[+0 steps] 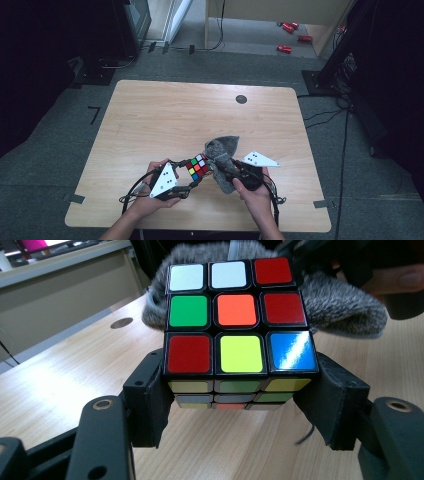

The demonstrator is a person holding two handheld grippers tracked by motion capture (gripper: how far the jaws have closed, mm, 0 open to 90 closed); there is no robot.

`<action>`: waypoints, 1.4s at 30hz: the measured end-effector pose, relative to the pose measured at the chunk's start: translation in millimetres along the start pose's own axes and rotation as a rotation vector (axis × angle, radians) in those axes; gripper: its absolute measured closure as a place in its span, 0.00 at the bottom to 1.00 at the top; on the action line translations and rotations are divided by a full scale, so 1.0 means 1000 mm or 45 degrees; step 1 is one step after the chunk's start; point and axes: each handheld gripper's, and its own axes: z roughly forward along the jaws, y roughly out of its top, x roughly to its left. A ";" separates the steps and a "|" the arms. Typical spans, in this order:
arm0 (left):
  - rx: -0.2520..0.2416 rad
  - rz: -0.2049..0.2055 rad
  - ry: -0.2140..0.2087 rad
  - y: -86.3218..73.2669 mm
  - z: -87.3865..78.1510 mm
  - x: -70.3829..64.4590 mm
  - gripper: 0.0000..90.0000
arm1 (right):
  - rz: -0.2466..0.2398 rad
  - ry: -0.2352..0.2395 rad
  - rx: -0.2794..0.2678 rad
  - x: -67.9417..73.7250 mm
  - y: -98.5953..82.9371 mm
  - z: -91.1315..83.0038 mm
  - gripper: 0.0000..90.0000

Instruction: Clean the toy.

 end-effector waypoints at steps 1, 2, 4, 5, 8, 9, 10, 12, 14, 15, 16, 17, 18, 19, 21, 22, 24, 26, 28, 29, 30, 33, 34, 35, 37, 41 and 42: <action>0.011 0.007 -0.003 -0.001 0.001 0.000 0.39 | -0.011 0.029 -0.031 0.003 0.003 -0.003 0.69; 0.028 0.027 -0.004 -0.001 0.002 -0.002 0.39 | -0.014 0.059 -0.054 0.006 0.005 -0.005 0.68; 0.029 0.041 -0.014 -0.002 0.003 -0.004 0.39 | -0.029 0.122 -0.102 0.013 0.011 -0.009 0.68; 0.027 0.045 -0.016 -0.001 0.003 -0.005 0.39 | -0.051 0.118 -0.101 0.017 0.013 -0.009 0.68; 0.009 0.049 -0.009 0.001 0.001 -0.006 0.39 | -0.039 0.089 -0.079 0.014 0.010 -0.006 0.69; 0.004 0.036 -0.012 0.002 0.000 -0.005 0.39 | -0.028 0.060 -0.051 0.010 0.007 -0.004 0.69; 0.007 0.029 0.004 0.003 0.000 -0.004 0.39 | -0.035 0.002 -0.020 0.007 0.005 -0.003 0.69; 0.056 0.036 0.033 0.004 0.002 -0.003 0.39 | -0.046 -0.026 -0.048 0.007 0.002 -0.005 0.69; 0.109 0.044 0.059 0.003 0.006 -0.004 0.39 | -0.144 -0.008 -0.106 0.022 0.008 -0.008 0.69; 0.128 0.043 0.062 0.003 0.007 -0.004 0.39 | -0.222 -0.013 -0.114 0.031 0.011 -0.009 0.68; 0.154 0.047 0.074 0.003 0.009 -0.006 0.39 | -0.279 -0.013 -0.108 0.039 0.012 -0.008 0.68; 0.176 0.056 0.086 0.004 0.012 -0.008 0.39 | -0.357 -0.018 -0.090 0.048 0.012 -0.006 0.68; 0.210 0.062 0.095 0.006 0.014 -0.011 0.39 | -0.436 -0.032 -0.063 0.057 0.010 -0.002 0.68; 0.239 0.078 0.103 0.007 0.014 -0.014 0.39 | -0.541 -0.089 -0.018 0.068 0.005 0.004 0.67; 0.290 0.147 0.138 0.009 0.017 -0.020 0.39 | -0.698 -0.186 0.032 0.081 -0.005 0.014 0.66; 0.308 0.170 0.149 0.009 0.018 -0.022 0.39 | -0.780 -0.226 0.048 0.087 -0.009 0.018 0.66; 0.298 0.149 0.137 0.008 0.017 -0.021 0.39 | -0.829 -0.276 0.065 0.090 -0.011 0.021 0.66; 0.289 0.143 0.143 0.009 0.016 -0.019 0.39 | -0.754 -0.286 0.047 0.082 -0.007 0.018 0.66; 0.278 0.134 0.138 0.008 0.015 -0.018 0.39 | -0.659 -0.316 0.023 0.069 -0.002 0.013 0.66; 0.271 0.131 0.131 0.007 0.015 -0.017 0.39 | -0.609 -0.327 0.016 0.062 0.000 0.010 0.66; 0.256 0.125 0.119 0.007 0.014 -0.016 0.39 | -0.558 -0.341 0.005 0.056 0.002 0.007 0.66; 0.158 0.070 0.069 0.008 0.009 -0.013 0.39 | -0.419 -0.306 -0.012 0.037 0.005 0.000 0.67; 0.114 0.060 0.050 0.009 0.006 -0.012 0.39 | -0.353 -0.242 -0.035 0.031 0.005 -0.002 0.67; 0.068 0.058 0.035 0.009 0.002 -0.011 0.39 | -0.278 -0.166 -0.058 0.025 0.005 -0.004 0.67; 0.013 0.051 0.016 0.010 -0.003 -0.009 0.39 | -0.151 -0.044 -0.095 0.016 0.003 -0.004 0.67; -0.048 0.019 0.007 0.013 -0.008 -0.006 0.39 | -0.074 -0.002 -0.072 0.006 0.000 -0.002 0.67; -0.043 0.017 0.005 0.013 -0.008 -0.006 0.39 | -0.068 -0.015 -0.061 0.004 0.000 -0.001 0.67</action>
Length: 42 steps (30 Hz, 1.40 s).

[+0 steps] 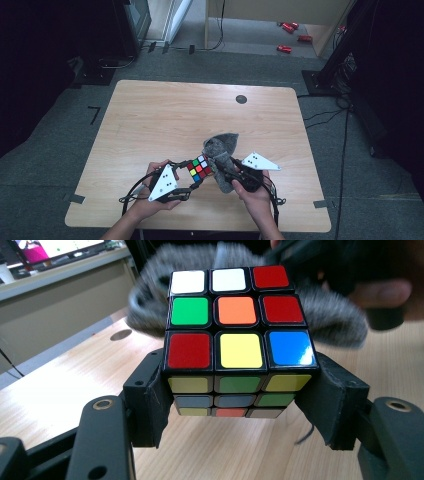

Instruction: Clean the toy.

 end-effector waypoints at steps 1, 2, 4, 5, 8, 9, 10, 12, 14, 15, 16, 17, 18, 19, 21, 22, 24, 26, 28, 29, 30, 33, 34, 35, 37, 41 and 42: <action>0.008 -0.002 -0.001 -0.001 0.001 0.000 0.39 | 0.011 -0.001 0.004 -0.001 0.000 0.000 0.67; 0.024 0.000 0.002 -0.002 0.003 -0.001 0.39 | 0.023 0.008 -0.007 -0.002 0.000 -0.001 0.67; 0.068 0.018 0.009 -0.004 0.006 -0.002 0.39 | 0.052 0.071 -0.053 0.000 0.004 -0.005 0.67; 0.068 0.024 0.012 -0.004 0.006 -0.003 0.39 | 0.051 0.104 -0.074 0.003 0.006 -0.006 0.68; 0.042 0.007 0.006 -0.002 0.003 -0.001 0.39 | 0.029 0.110 -0.081 0.008 0.008 -0.006 0.68; 0.026 -0.002 0.006 -0.002 0.001 0.000 0.39 | 0.074 0.137 -0.085 0.004 0.007 -0.006 0.68; 0.006 -0.017 0.007 -0.001 -0.001 0.002 0.39 | 0.107 0.150 -0.079 0.000 0.005 -0.005 0.68; -0.034 -0.060 0.014 0.001 -0.005 0.006 0.39 | 0.116 0.117 -0.044 -0.005 0.000 -0.002 0.68; -0.085 -0.125 0.023 0.002 -0.009 0.012 0.39 | 0.152 0.128 -0.033 -0.010 -0.005 0.000 0.68; -0.115 -0.167 0.033 0.002 -0.011 0.016 0.39 | 0.164 0.143 -0.027 -0.012 -0.007 0.001 0.68; -0.141 -0.215 0.039 0.002 -0.014 0.020 0.39 | 0.158 0.152 -0.021 -0.013 -0.008 0.002 0.68; -0.161 -0.266 0.041 0.002 -0.016 0.025 0.39 | 0.147 0.155 -0.010 -0.012 -0.009 0.004 0.68; -0.178 -0.313 0.046 0.002 -0.018 0.029 0.39 | 0.133 0.155 0.001 -0.011 -0.010 0.005 0.67; -0.192 -0.352 0.041 0.002 -0.020 0.033 0.39 | 0.117 0.161 0.008 -0.008 -0.011 0.007 0.67; -0.221 -0.400 0.014 0.001 -0.022 0.036 0.39 | 0.094 0.193 0.010 -0.002 -0.013 0.011 0.67; -0.227 -0.409 0.002 0.001 -0.022 0.036 0.39 | 0.072 0.207 0.014 0.002 -0.015 0.014 0.67; -0.224 -0.409 -0.007 0.001 -0.021 0.034 0.39 | 0.002 0.230 0.028 0.012 -0.018 0.020 0.67; -0.213 -0.404 -0.012 0.002 -0.019 0.033 0.39 | -0.063 0.264 0.040 0.023 -0.022 0.025 0.66; -0.206 -0.412 -0.008 0.001 -0.019 0.034 0.39 | -0.137 0.295 0.072 0.033 -0.025 0.029 0.66; -0.199 -0.419 -0.004 0.001 -0.019 0.035 0.39 | -0.175 0.310 0.096 0.037 -0.026 0.031 0.66; -0.194 -0.429 0.002 0.001 -0.019 0.036 0.39 | -0.206 0.318 0.112 0.040 -0.026 0.031 0.66; -0.186 -0.444 -0.012 0.000 -0.018 0.037 0.39 | -0.223 0.262 0.100 0.038 -0.022 0.029 0.66; -0.181 -0.442 -0.020 0.000 -0.018 0.036 0.39 | -0.200 0.218 0.079 0.034 -0.019 0.026 0.66; -0.178 -0.437 -0.028 0.000 -0.017 0.035 0.39 | -0.182 0.186 0.056 0.031 -0.018 0.024 0.66; -0.170 -0.428 -0.031 0.000 -0.015 0.033 0.39 | -0.145 0.137 0.007 0.024 -0.015 0.019 0.66; -0.166 -0.459 0.002 -0.001 -0.016 0.036 0.39 | -0.209 0.212 0.050 0.031 -0.019 0.022 0.67; -0.161 -0.468 0.019 -0.002 -0.017 0.039 0.39 | -0.234 0.231 0.072 0.034 -0.020 0.024 0.66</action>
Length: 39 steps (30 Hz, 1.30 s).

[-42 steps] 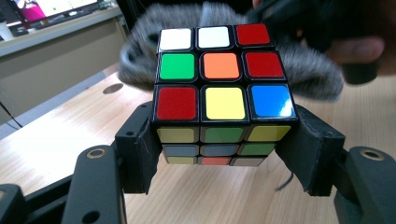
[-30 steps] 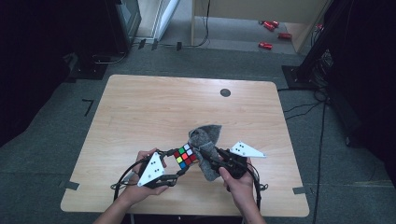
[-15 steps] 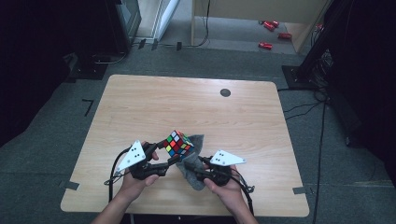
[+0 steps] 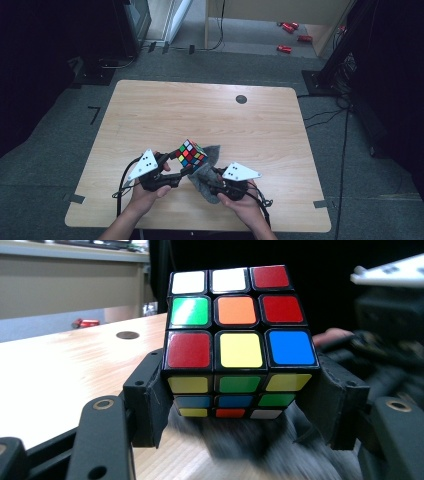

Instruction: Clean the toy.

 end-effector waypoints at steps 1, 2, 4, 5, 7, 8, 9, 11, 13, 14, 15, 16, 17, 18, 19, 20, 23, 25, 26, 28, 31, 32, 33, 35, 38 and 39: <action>0.002 -0.005 0.019 0.000 -0.001 0.002 0.39 | -0.039 0.011 0.035 0.004 0.000 0.003 0.66; 0.007 -0.008 0.033 0.000 -0.001 0.003 0.39 | -0.064 0.001 0.051 0.005 0.000 0.004 0.66; 0.023 -0.022 0.075 0.000 -0.001 0.006 0.39 | -0.054 -0.026 0.058 0.003 0.001 0.003 0.66; 0.033 -0.027 0.098 -0.001 -0.001 0.007 0.39 | -0.035 -0.053 0.052 -0.001 0.001 0.000 0.66; 0.070 -0.025 0.148 -0.002 0.000 0.009 0.39 | 0.021 -0.134 0.035 -0.012 0.002 -0.008 0.66; 0.090 -0.024 0.174 -0.003 0.002 0.009 0.39 | 0.042 -0.192 0.030 -0.019 0.002 -0.013 0.66; 0.114 -0.015 0.201 -0.003 0.004 0.009 0.39 | 0.068 -0.257 0.030 -0.026 0.002 -0.018 0.66; 0.161 0.000 0.241 -0.006 0.008 0.011 0.39 | 0.133 -0.368 0.018 -0.041 0.000 -0.029 0.66; 0.208 0.011 0.286 -0.009 0.012 0.012 0.39 | 0.185 -0.455 0.007 -0.054 -0.002 -0.041 0.66; 0.233 0.015 0.308 -0.011 0.015 0.014 0.39 | 0.184 -0.509 0.013 -0.060 -0.004 -0.046 0.66; 0.248 0.020 0.323 -0.012 0.016 0.014 0.39 | 0.193 -0.562 0.021 -0.067 -0.006 -0.052 0.66; 0.267 0.031 0.342 -0.014 0.018 0.016 0.39 | 0.213 -0.582 0.023 -0.071 -0.007 -0.056 0.66; 0.282 0.035 0.356 -0.015 0.021 0.017 0.39 | 0.232 -0.608 0.024 -0.077 -0.009 -0.061 0.66; 0.295 0.035 0.369 -0.016 0.023 0.018 0.39 | 0.237 -0.639 0.033 -0.081 -0.011 -0.065 0.66; 0.308 0.031 0.383 -0.018 0.025 0.020 0.39 | 0.241 -0.668 0.049 -0.085 -0.013 -0.068 0.66; 0.319 0.020 0.394 -0.020 0.028 0.021 0.39 | 0.254 -0.687 0.058 -0.089 -0.015 -0.071 0.65; 0.350 0.017 0.417 -0.023 0.035 0.025 0.39 | 0.305 -0.707 0.068 -0.099 -0.022 -0.076 0.65; 0.368 0.009 0.417 -0.025 0.040 0.027 0.39 | 0.324 -0.714 0.084 -0.103 -0.027 -0.076 0.65; 0.383 0.001 0.417 -0.026 0.044 0.028 0.39 | 0.334 -0.712 0.089 -0.104 -0.029 -0.076 0.65; 0.404 -0.007 0.423 -0.027 0.049 0.030 0.39 | 0.340 -0.706 0.107 -0.106 -0.031 -0.074 0.64; 0.423 -0.019 0.426 -0.029 0.057 0.033 0.39 | 0.342 -0.711 0.123 -0.108 -0.034 -0.071 0.63; 0.428 -0.024 0.427 -0.029 0.060 0.034 0.39 | 0.343 -0.711 0.129 -0.109 -0.035 -0.071 0.63; 0.434 -0.028 0.426 -0.030 0.061 0.035 0.39 | 0.343 -0.711 0.139 -0.109 -0.036 -0.069 0.63; 0.454 -0.032 0.436 -0.031 0.066 0.036 0.39 | 0.344 -0.700 0.145 -0.108 -0.036 -0.066 0.63; 0.487 -0.009 0.456 -0.033 0.072 0.036 0.39 | 0.349 -0.673 0.153 -0.107 -0.036 -0.059 0.63; 0.498 -0.007 0.455 -0.033 0.073 0.036 0.39 | 0.348 -0.670 0.155 -0.106 -0.036 -0.056 0.63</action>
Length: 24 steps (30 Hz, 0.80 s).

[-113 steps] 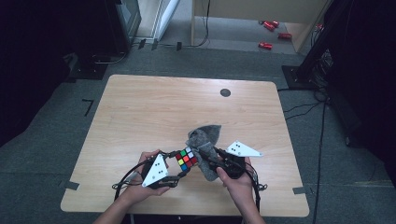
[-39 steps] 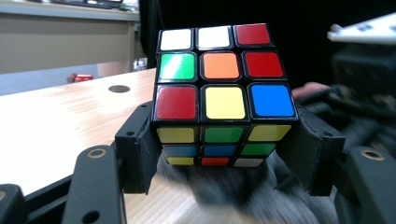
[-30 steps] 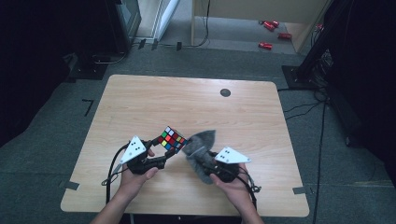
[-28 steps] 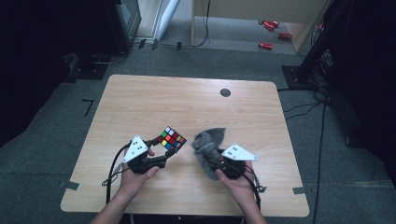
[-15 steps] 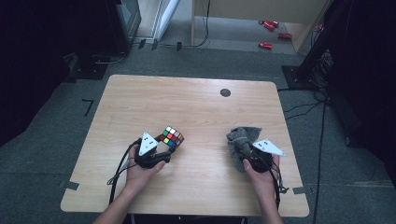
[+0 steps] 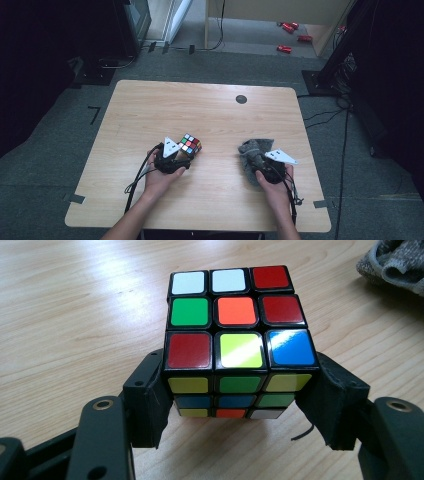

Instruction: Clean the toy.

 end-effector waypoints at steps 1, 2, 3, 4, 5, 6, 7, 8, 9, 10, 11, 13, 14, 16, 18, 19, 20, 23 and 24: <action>0.005 -0.002 -0.001 0.000 0.002 -0.001 0.39 | -0.010 0.005 0.002 0.002 0.000 0.002 0.63; 0.010 -0.001 -0.001 0.001 0.003 -0.001 0.39 | -0.017 0.011 0.008 0.005 0.000 0.005 0.63; 0.017 -0.003 -0.001 0.001 0.004 -0.001 0.39 | -0.024 0.012 0.011 0.007 0.000 0.007 0.63; 0.021 0.000 -0.001 0.001 0.006 -0.001 0.39 | -0.032 0.015 0.017 0.008 0.000 0.008 0.63; 0.024 0.002 0.000 0.002 0.007 -0.002 0.39 | -0.041 0.018 0.019 0.010 0.000 0.010 0.63; 0.030 0.002 -0.002 0.002 0.008 -0.002 0.38 | -0.042 0.020 0.022 0.011 -0.001 0.011 0.63; 0.035 0.005 0.001 0.002 0.009 -0.002 0.38 | -0.048 0.022 0.023 0.012 0.000 0.012 0.63; 0.038 0.008 0.003 0.001 0.010 -0.003 0.38 | -0.050 0.022 0.024 0.013 0.000 0.013 0.63; 0.036 0.011 0.006 0.001 0.011 -0.003 0.38 | -0.047 0.024 0.024 0.014 -0.001 0.014 0.63; 0.038 0.019 0.010 0.002 0.011 -0.004 0.38 | -0.047 0.026 0.024 0.015 -0.001 0.014 0.63; 0.041 0.025 0.011 0.002 0.011 -0.005 0.38 | -0.050 0.030 0.027 0.015 -0.001 0.015 0.63; 0.038 0.033 0.017 0.002 0.012 -0.006 0.38 | -0.054 0.033 0.031 0.017 -0.002 0.016 0.63; 0.037 0.032 0.019 0.002 0.012 -0.006 0.38 | -0.060 0.039 0.032 0.018 -0.002 0.016 0.62; 0.042 0.021 0.021 0.001 0.013 -0.006 0.35 | -0.078 0.055 0.027 0.021 -0.002 0.017 0.56; 0.060 -0.012 0.010 0.001 0.014 -0.005 0.23 | -0.094 0.057 0.014 0.023 -0.002 0.017 0.47; 0.065 -0.022 0.000 0.001 0.014 -0.004 0.18 | -0.103 0.054 0.011 0.025 -0.002 0.017 0.43; 0.070 -0.026 -0.004 0.001 0.013 -0.002 0.15 | -0.112 0.049 0.010 0.026 -0.002 0.017 0.36; 0.089 -0.037 0.003 0.000 0.012 -0.001 0.15 | -0.129 0.036 0.019 0.030 0.000 0.015 0.16; 0.101 -0.040 0.028 0.000 0.011 0.000 0.15 | -0.130 0.036 0.029 0.031 0.001 0.014 0.09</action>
